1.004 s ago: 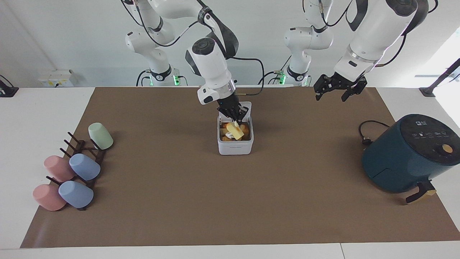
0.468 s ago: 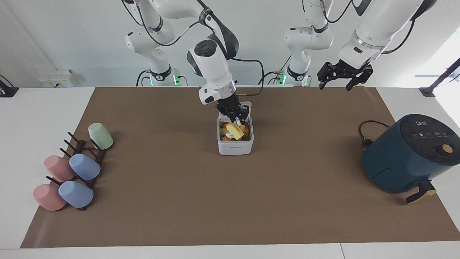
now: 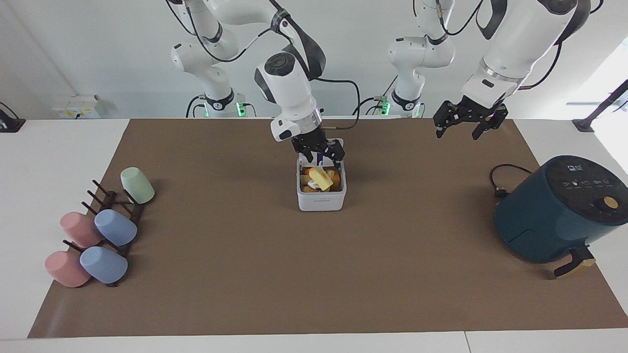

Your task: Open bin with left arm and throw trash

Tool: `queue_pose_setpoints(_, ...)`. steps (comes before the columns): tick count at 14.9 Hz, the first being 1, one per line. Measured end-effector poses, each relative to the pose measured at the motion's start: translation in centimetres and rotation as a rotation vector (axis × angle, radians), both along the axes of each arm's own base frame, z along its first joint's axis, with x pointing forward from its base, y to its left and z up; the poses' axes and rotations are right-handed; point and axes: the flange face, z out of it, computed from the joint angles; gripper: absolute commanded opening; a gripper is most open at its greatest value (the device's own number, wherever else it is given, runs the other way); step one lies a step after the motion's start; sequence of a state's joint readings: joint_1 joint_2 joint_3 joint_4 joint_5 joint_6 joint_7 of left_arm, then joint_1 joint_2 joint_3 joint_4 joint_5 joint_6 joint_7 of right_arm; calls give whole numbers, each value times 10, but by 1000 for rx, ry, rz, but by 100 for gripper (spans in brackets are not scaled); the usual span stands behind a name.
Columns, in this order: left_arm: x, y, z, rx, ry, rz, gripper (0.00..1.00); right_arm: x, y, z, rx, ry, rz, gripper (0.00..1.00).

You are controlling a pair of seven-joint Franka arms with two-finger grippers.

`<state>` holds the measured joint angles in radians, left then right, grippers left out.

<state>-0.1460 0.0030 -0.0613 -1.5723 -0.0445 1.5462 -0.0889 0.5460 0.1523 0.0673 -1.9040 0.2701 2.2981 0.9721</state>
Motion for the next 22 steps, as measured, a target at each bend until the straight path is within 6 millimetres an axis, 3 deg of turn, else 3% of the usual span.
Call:
queue_pose_setpoints(2,-2,1,-1,2,5,1,100,8,-11,3,-11,-30,42,100)
queue_pose_setpoints(4,-4,2,-3,4,15,1,100,23,-38,12,-40,-80,85,100)
queue_pose_setpoints(7,-7,4,-4,7,25,4,100,42,-94,29,-92,-103,132,100)
queue_pose_setpoints(13,-8,17,-8,14,43,8,100,48,-204,67,-217,-83,260,100)
queue_pose_setpoints(19,-10,17,-8,15,44,6,100,45,-265,80,-319,-40,298,100)
queue_pose_setpoints(22,-10,17,-8,15,43,6,100,47,-282,85,-323,-45,312,100)
